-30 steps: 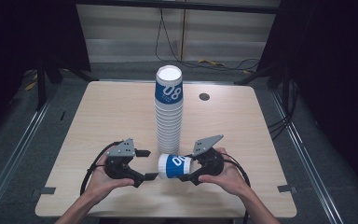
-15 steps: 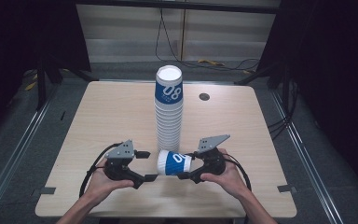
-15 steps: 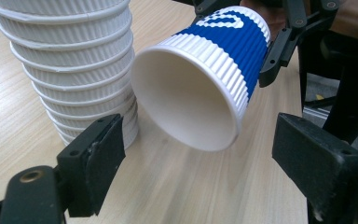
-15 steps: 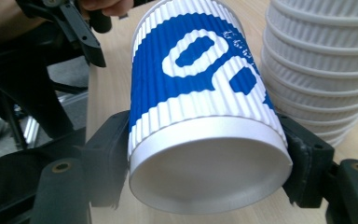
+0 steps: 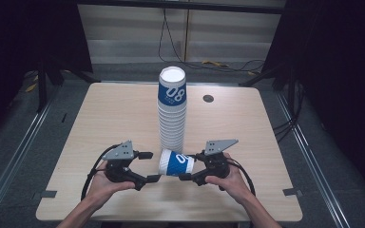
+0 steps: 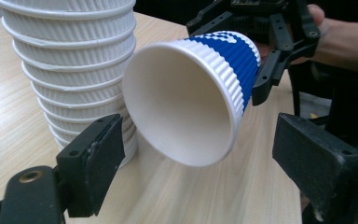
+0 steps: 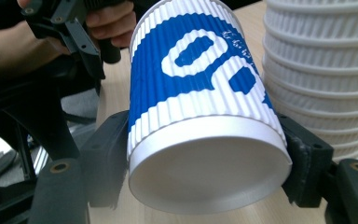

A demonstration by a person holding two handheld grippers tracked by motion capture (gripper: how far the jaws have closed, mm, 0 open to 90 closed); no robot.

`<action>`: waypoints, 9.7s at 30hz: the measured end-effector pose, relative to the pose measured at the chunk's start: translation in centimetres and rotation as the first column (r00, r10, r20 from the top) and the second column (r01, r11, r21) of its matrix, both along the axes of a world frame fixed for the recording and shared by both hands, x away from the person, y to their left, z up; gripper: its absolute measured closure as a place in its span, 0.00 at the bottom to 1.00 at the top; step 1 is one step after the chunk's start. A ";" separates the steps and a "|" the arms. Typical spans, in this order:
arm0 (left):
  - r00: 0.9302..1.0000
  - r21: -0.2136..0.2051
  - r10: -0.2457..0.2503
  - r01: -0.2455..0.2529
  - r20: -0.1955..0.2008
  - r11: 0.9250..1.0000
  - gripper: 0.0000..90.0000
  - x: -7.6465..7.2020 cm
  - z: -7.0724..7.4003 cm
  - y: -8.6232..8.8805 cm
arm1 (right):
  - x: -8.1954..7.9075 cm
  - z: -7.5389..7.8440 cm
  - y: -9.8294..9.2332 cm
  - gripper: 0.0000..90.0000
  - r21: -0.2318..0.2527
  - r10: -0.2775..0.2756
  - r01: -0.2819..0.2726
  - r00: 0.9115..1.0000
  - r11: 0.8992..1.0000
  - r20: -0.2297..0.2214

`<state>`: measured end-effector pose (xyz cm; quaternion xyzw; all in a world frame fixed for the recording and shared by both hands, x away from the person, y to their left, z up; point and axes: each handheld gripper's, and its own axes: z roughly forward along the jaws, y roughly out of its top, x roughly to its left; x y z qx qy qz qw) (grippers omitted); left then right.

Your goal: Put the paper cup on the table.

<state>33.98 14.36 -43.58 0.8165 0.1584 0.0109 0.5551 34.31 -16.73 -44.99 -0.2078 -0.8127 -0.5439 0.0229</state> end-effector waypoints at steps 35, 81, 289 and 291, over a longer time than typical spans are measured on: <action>1.000 -0.101 0.014 -0.014 -0.008 0.995 0.10 -0.2 -0.1 -0.9 | -0.8 -0.5 0.7 0.32 0.152 0.074 -0.082 0.996 0.985 0.053; 0.988 -0.125 -0.133 0.122 -0.081 0.985 0.20 0.1 -0.4 -1.9 | -1.3 -0.4 1.6 0.27 0.108 0.116 -0.112 0.993 0.988 -0.027; 0.889 0.460 0.455 -0.385 -0.047 0.800 0.18 5.0 -3.7 11.4 | -1.7 -0.6 -2.3 0.20 -0.188 -0.224 0.237 0.970 0.953 0.090; 0.894 0.453 0.445 -0.376 -0.051 0.808 0.18 4.3 -3.6 11.3 | -1.8 -0.6 -2.4 0.20 -0.184 -0.227 0.240 0.970 0.953 0.089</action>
